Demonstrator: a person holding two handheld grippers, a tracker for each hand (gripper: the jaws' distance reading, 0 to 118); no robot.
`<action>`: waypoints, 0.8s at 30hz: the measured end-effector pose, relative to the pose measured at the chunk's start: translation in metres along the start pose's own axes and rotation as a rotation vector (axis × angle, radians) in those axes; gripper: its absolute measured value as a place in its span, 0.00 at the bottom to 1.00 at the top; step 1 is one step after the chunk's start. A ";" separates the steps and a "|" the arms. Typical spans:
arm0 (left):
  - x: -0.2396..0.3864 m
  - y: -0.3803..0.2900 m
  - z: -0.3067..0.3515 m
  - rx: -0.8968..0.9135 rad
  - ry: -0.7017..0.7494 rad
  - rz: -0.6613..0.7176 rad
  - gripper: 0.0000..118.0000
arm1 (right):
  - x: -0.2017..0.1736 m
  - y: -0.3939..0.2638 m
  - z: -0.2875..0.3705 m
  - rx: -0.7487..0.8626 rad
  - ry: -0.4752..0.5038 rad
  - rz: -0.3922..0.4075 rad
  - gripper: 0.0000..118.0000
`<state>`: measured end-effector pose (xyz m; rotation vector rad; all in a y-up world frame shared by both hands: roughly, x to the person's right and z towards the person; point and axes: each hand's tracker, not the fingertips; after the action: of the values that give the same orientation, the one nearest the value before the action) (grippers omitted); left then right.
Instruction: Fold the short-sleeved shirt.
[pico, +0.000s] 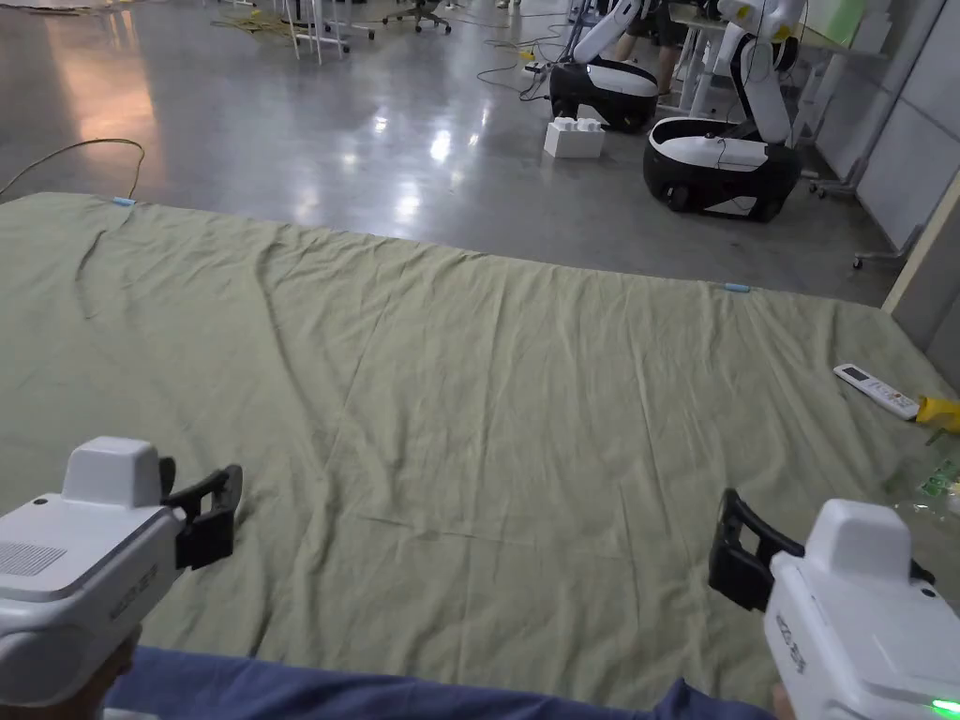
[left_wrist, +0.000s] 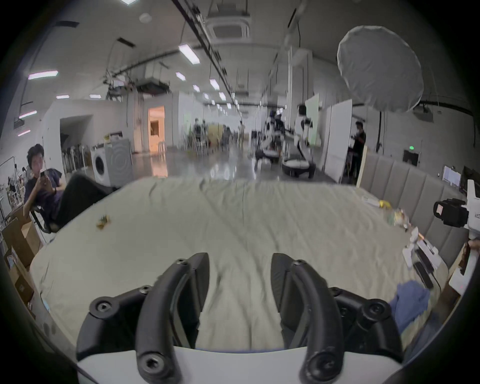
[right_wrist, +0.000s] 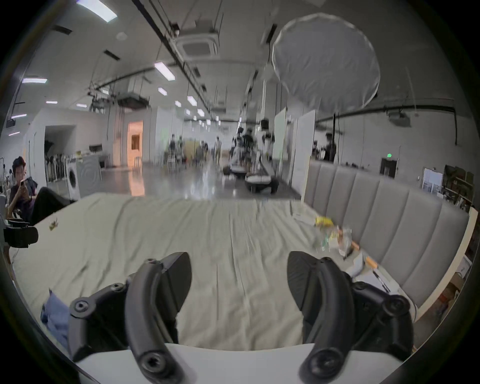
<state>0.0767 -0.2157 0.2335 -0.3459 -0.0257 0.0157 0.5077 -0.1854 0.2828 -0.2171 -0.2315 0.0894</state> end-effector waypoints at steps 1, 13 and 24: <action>0.007 0.006 0.002 0.035 0.008 -0.013 0.39 | -0.007 0.005 0.000 0.035 -0.010 -0.001 0.63; 0.035 0.025 0.012 0.209 0.045 -0.051 0.03 | -0.041 0.017 0.000 0.162 0.033 -0.029 0.03; -0.027 -0.003 0.007 -0.079 -0.013 0.034 0.03 | -0.041 0.013 -0.006 0.152 0.076 0.020 0.03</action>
<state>0.0498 -0.2168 0.2405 -0.4250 -0.0337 0.0508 0.4684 -0.1782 0.2655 -0.0710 -0.1464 0.1182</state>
